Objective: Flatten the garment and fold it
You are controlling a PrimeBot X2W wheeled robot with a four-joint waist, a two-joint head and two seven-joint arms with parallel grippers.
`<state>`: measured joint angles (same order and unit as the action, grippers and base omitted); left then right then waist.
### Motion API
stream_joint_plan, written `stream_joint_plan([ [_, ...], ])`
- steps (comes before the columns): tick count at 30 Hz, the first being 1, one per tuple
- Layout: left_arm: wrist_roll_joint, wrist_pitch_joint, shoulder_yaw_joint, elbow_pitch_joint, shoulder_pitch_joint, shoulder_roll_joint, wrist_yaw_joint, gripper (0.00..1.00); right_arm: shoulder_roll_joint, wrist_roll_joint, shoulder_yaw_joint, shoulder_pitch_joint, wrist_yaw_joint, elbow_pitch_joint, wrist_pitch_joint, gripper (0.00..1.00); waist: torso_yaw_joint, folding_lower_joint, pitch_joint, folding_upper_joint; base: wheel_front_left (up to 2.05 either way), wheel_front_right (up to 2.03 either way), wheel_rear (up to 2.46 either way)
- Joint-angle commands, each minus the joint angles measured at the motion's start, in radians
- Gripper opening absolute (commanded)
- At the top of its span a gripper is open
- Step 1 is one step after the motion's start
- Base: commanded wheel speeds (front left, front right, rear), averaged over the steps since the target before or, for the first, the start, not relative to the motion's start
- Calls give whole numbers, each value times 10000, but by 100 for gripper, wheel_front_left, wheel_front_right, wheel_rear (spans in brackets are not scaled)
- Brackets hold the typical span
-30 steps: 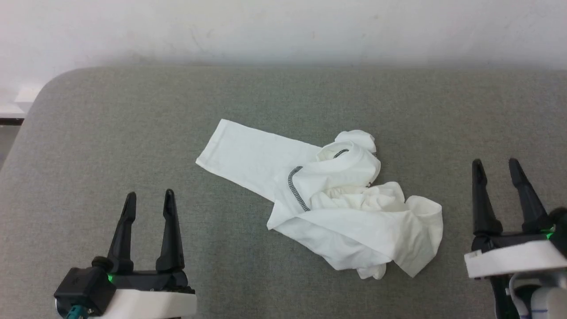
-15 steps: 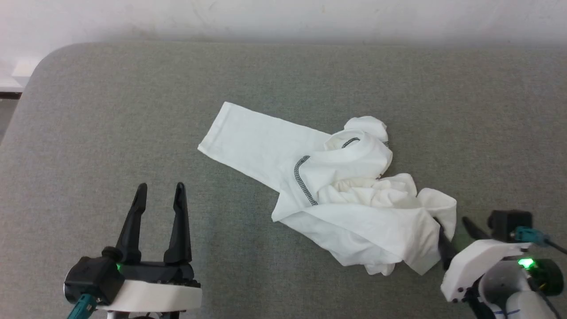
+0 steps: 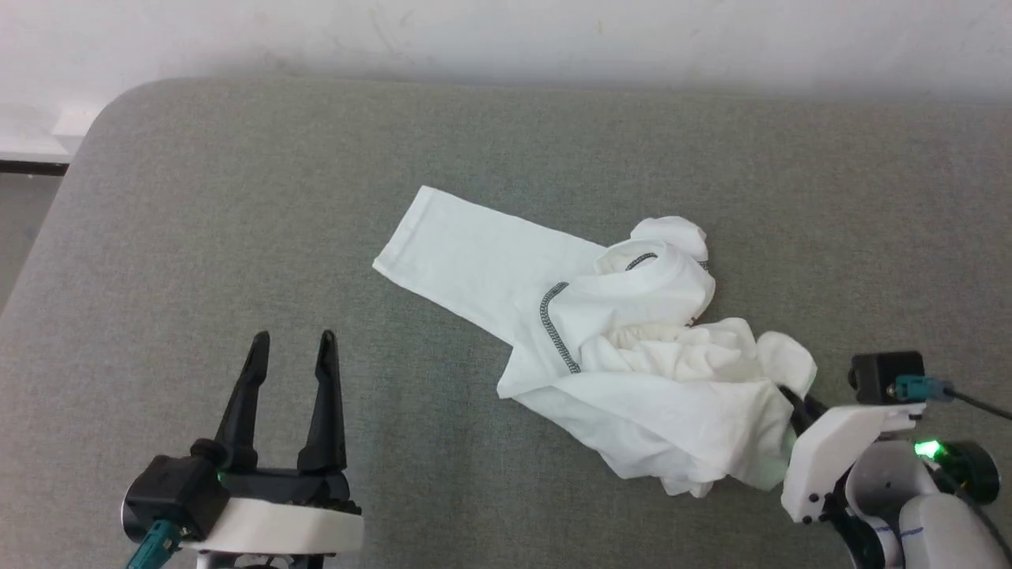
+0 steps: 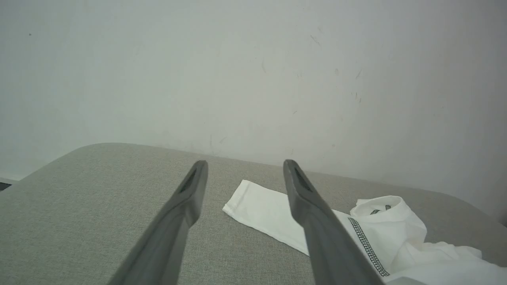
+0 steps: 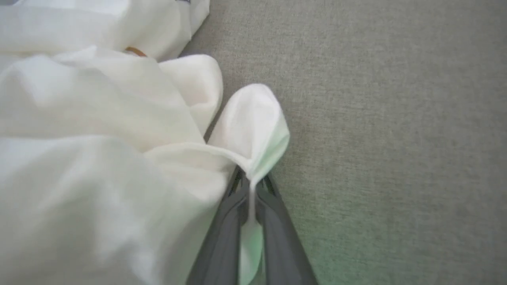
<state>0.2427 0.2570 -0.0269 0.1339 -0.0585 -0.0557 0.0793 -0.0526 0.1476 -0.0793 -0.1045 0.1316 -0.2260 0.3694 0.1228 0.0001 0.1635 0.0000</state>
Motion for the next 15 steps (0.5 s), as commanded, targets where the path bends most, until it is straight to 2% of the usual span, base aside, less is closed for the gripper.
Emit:
stream_joint_plan([
  [1,-27,47,43,-42,-49,49,1,100,-68,-90,43,-214,-9,368,91,0,-111,-1,-120,0,0,0,0],
  [5,133,47,53,-17,-86,51,-137,100,-890,-151,492,-876,-9,1448,655,0,-393,-1,-233,0,0,0,0],
  [10,236,47,122,82,3,53,-253,100,-2623,-259,1069,-2629,-9,2530,1592,0,-673,-1,-135,0,0,0,0],
  [15,278,47,206,167,216,53,-213,100,-4434,-591,931,-4471,-9,2565,2084,0,-658,-1,243,0,0,0,0],
])
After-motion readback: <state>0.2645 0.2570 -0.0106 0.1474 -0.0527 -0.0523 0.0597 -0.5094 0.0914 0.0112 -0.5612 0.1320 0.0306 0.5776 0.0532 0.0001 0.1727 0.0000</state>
